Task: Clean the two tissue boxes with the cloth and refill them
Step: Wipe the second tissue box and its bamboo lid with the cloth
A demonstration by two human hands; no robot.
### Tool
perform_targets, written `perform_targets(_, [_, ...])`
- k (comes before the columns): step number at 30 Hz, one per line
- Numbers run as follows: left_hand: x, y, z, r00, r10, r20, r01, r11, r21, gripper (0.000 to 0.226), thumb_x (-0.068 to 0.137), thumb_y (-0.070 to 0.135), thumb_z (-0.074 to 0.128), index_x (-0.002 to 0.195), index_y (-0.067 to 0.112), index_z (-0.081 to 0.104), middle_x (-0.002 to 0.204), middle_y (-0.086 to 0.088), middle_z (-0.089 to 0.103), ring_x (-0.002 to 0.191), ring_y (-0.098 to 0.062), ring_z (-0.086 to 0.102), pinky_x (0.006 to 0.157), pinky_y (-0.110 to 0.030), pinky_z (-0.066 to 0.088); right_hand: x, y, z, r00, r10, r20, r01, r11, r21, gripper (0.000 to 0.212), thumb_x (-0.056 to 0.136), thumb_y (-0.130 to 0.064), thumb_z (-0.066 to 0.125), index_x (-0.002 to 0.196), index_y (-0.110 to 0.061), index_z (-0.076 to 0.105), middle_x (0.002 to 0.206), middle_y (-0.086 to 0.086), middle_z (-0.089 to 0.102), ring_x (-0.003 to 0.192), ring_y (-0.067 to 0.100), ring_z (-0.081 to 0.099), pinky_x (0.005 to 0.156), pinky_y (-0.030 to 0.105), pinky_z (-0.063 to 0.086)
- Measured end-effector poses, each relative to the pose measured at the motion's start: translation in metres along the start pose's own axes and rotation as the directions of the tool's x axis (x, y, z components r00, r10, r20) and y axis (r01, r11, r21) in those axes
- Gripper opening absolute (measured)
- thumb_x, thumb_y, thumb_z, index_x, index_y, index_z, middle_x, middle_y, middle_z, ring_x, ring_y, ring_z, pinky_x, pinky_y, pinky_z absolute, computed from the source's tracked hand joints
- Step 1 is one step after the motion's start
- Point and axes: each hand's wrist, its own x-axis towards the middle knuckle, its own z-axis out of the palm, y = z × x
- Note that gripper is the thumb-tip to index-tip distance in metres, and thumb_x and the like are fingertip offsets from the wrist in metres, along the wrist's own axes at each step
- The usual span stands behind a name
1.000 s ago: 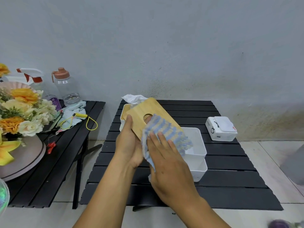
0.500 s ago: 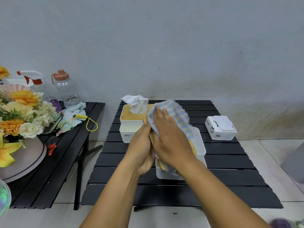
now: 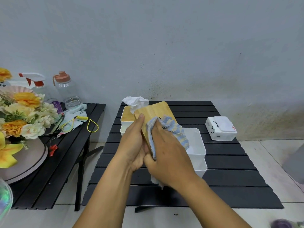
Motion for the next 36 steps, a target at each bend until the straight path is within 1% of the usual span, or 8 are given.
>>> perform_targets(3, [-0.001, 0.001, -0.002, 1.000, 0.014, 0.019, -0.015, 1.000, 0.012, 0.051, 0.110, 0.043, 0.040, 0.132, 0.004, 0.065, 0.124, -0.017, 0.074, 0.117, -0.030, 0.071, 0.103, -0.045, 0.053, 0.000, 0.000, 0.005, 1.000, 0.013, -0.001, -0.012, 0.989, 0.146, 0.077, 0.075, -0.013, 0.058, 0.149, -0.008, 0.035, 0.139, 0.007, 0.052, 0.123, 0.023, 0.050, 0.104, 0.032, 0.043])
perform_targets(8, [-0.001, 0.000, -0.007, 0.998, 0.053, 0.043, -0.054, 0.998, 0.038, 0.049, 0.111, 0.039, 0.037, 0.137, 0.004, 0.062, 0.129, -0.017, 0.072, 0.123, -0.031, 0.068, 0.111, -0.049, 0.048, -0.003, 0.002, 0.010, 0.996, 0.044, -0.072, -0.052, 0.992, -0.112, 0.054, 0.070, -0.021, 0.064, 0.120, -0.007, 0.052, 0.099, 0.004, 0.054, 0.080, 0.023, 0.052, 0.068, 0.026, 0.036])
perform_targets(12, [-0.001, 0.003, -0.006, 0.990, 0.127, 0.064, -0.133, 0.986, 0.100, 0.059, 0.098, 0.057, 0.049, 0.135, 0.015, 0.066, 0.134, -0.008, 0.070, 0.126, -0.027, 0.066, 0.104, -0.049, 0.054, 0.003, 0.001, -0.001, 0.982, 0.148, -0.122, -0.119, 0.970, 0.213, 0.029, 0.071, -0.028, 0.055, 0.097, -0.018, 0.047, 0.081, -0.014, 0.040, 0.074, 0.010, 0.040, 0.064, 0.015, 0.031])
perform_targets(17, [0.010, -0.007, -0.015, 0.989, 0.150, -0.001, -0.148, 0.975, 0.168, 0.057, 0.088, 0.067, 0.061, 0.137, 0.037, 0.061, 0.141, 0.007, 0.065, 0.127, -0.020, 0.064, 0.112, -0.057, 0.046, 0.011, 0.007, -0.030, 0.941, 0.335, 0.052, -0.255, 0.597, 0.761, 0.016, 0.078, -0.012, 0.066, 0.094, -0.015, 0.069, 0.087, 0.011, 0.070, 0.079, 0.028, 0.065, 0.078, 0.047, 0.055])
perform_targets(22, [0.013, -0.015, -0.014, 0.988, 0.152, -0.021, -0.148, 0.979, 0.138, 0.061, 0.091, 0.042, 0.070, 0.131, -0.003, 0.062, 0.120, -0.018, 0.075, 0.113, -0.037, 0.069, 0.103, -0.058, 0.054, 0.015, 0.012, -0.039, 0.878, 0.443, 0.183, -0.273, 0.149, 0.950, 0.017, 0.083, -0.022, 0.075, 0.093, -0.009, 0.075, 0.097, 0.020, 0.074, 0.087, 0.031, 0.071, 0.084, 0.050, 0.058])
perform_targets(29, [0.017, -0.013, -0.020, 0.957, 0.269, -0.110, -0.261, 0.962, 0.075, 0.025, 0.107, 0.034, 0.051, 0.116, 0.015, 0.064, 0.070, -0.007, 0.070, 0.068, -0.018, 0.065, 0.072, -0.041, 0.058, 0.025, 0.032, -0.044, 0.556, 0.809, -0.189, -0.173, 0.335, 0.926, 0.033, 0.096, -0.035, 0.065, 0.065, -0.022, 0.066, 0.065, -0.008, 0.067, 0.068, 0.011, 0.068, 0.066, 0.030, 0.054])
perform_targets(34, [0.016, -0.020, -0.006, 0.943, 0.300, -0.141, -0.294, 0.954, 0.061, 0.022, 0.110, 0.031, 0.048, 0.113, 0.017, 0.064, 0.070, -0.006, 0.065, 0.069, -0.020, 0.061, 0.072, -0.040, 0.056, 0.015, 0.006, -0.028, 0.791, 0.552, -0.266, -0.221, 0.662, 0.716, 0.026, 0.097, -0.039, 0.059, 0.097, -0.018, 0.074, 0.060, -0.022, 0.058, 0.054, -0.004, 0.051, 0.055, 0.014, 0.042])
perform_targets(36, [0.018, -0.018, -0.004, 0.913, 0.326, -0.245, -0.347, 0.937, -0.045, 0.020, 0.110, 0.031, 0.048, 0.110, 0.018, 0.063, 0.072, -0.006, 0.066, 0.072, -0.021, 0.063, 0.078, -0.046, 0.057, 0.000, 0.000, -0.010, 0.830, 0.489, -0.268, -0.183, 0.694, 0.697, 0.032, 0.097, -0.032, 0.059, 0.129, -0.028, 0.064, 0.107, -0.031, 0.067, 0.095, -0.011, 0.064, 0.082, 0.010, 0.049])
